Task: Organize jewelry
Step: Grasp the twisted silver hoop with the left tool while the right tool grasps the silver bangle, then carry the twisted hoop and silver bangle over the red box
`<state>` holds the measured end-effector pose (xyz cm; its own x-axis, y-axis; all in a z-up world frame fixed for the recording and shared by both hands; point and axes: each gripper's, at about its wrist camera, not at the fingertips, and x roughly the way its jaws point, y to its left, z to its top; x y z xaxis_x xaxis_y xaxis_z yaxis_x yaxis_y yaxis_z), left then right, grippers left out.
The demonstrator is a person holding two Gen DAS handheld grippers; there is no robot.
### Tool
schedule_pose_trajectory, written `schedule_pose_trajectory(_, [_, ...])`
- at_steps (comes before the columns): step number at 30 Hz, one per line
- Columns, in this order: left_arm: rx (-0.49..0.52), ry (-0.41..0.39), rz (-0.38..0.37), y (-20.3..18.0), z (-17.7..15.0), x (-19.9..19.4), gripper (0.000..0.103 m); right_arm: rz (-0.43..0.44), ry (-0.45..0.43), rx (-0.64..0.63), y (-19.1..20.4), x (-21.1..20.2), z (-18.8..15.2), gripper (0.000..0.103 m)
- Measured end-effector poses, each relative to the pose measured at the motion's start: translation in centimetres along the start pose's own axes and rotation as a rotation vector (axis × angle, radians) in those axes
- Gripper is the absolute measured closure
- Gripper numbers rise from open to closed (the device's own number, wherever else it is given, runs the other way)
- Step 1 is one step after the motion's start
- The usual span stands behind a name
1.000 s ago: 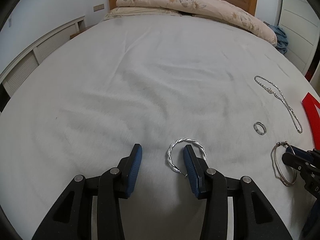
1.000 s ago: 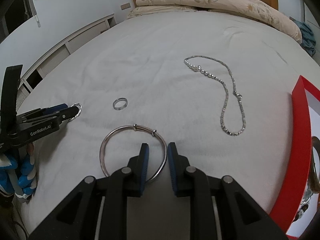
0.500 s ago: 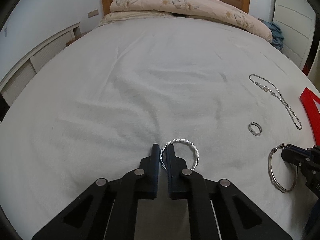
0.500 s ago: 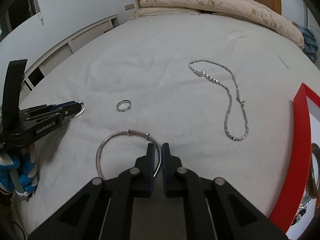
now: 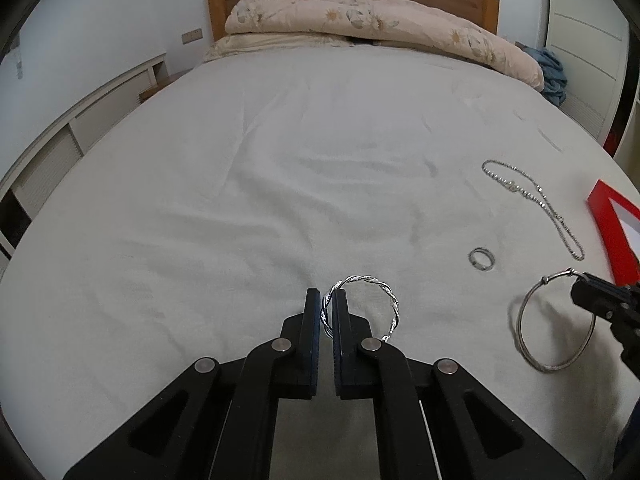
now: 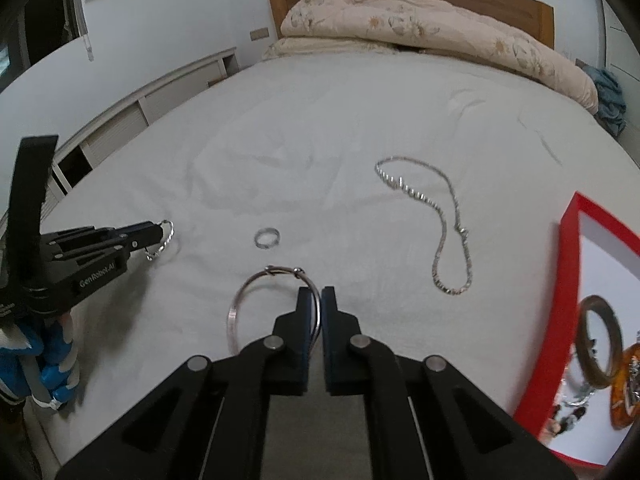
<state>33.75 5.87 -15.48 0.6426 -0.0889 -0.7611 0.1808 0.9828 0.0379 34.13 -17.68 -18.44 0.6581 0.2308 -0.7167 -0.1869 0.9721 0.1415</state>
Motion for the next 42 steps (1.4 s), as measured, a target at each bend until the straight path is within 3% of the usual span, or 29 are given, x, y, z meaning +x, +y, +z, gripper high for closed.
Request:
schedule_pose_trajectory(11, [0.021, -0.030, 0.008, -0.6, -0.2, -5.9, 0.098, -0.024, -0.055, 0.013, 1.3, -7.0, 0.8, 0.100])
schedule_pose_trajectory(23, [0.058, -0.076, -0.047, -3.7, -1.1, -13.8, 0.098, -0.103, -0.123, 0.065, -0.1, -18.5, -1.2, 0.100])
schedule_pose_trajectory(33, [0.123, -0.083, -0.136, -11.0, -0.5, -15.8, 0.098, -0.232, -0.136, 0.136, -6.7, -25.1, -4.5, 0.100])
schedule_pose_trajectory(42, [0.217, -0.055, -0.231, -20.2, 0.9, -13.3, 0.098, -0.282, -0.137, 0.187, -13.1, -25.1, -4.8, 0.100])
